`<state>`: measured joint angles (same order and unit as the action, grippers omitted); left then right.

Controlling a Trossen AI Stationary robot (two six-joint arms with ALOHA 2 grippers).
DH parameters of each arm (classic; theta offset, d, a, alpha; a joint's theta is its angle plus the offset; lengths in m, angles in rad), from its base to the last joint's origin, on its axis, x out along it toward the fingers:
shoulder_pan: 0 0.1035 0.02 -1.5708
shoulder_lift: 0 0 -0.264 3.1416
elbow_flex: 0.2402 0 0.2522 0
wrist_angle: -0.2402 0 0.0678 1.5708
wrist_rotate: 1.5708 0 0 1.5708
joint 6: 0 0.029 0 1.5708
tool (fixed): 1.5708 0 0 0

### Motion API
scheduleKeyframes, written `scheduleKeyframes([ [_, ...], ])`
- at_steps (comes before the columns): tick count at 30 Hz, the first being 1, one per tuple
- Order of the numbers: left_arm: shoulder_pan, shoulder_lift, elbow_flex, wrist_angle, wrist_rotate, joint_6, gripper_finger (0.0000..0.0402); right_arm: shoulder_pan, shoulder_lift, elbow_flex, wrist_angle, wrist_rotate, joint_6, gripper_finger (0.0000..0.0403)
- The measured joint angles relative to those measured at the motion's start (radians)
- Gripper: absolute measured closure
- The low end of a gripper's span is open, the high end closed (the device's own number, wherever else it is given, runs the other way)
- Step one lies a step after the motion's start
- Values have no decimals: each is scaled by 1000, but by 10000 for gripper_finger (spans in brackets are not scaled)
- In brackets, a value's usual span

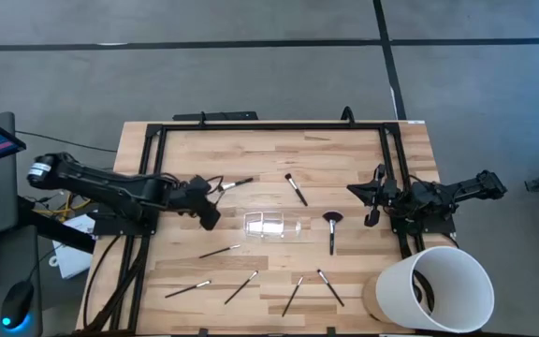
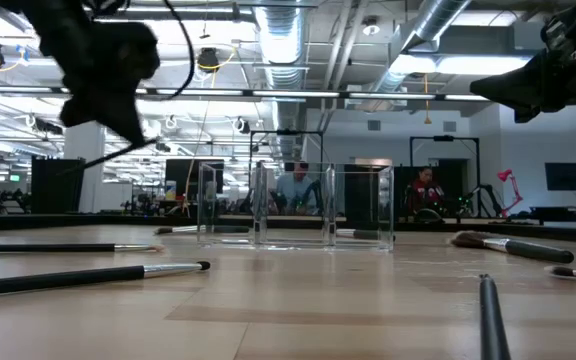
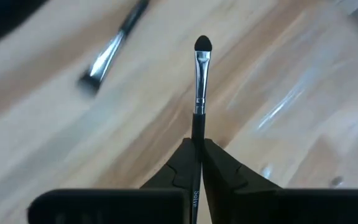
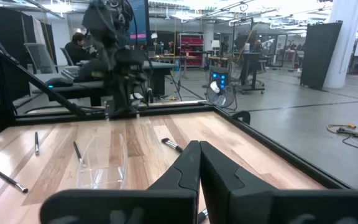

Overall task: Put items in baskets/containers
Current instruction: Put the eyeshadow brush into the left section of the transparent organizer

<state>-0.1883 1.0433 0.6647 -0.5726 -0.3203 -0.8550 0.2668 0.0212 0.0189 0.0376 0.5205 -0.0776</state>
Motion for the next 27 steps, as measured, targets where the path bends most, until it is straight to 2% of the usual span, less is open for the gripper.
scheduleKeyframes([
  [7, -29, -35, 1, 261, -145, 168, 386, 0, 0, 0, 0, 0, 0, 403],
  [12, -62, -14, -53, 592, -209, 318, 384, 0, 0, 0, 0, 0, 0, 403],
  [17, -85, 51, -126, 896, -235, 425, 384, 0, 0, 0, 0, 0, 0, 403],
  [27, -89, 265, -188, 1269, -264, 553, 384, 0, 0, 0, 0, 0, 9, 403],
])
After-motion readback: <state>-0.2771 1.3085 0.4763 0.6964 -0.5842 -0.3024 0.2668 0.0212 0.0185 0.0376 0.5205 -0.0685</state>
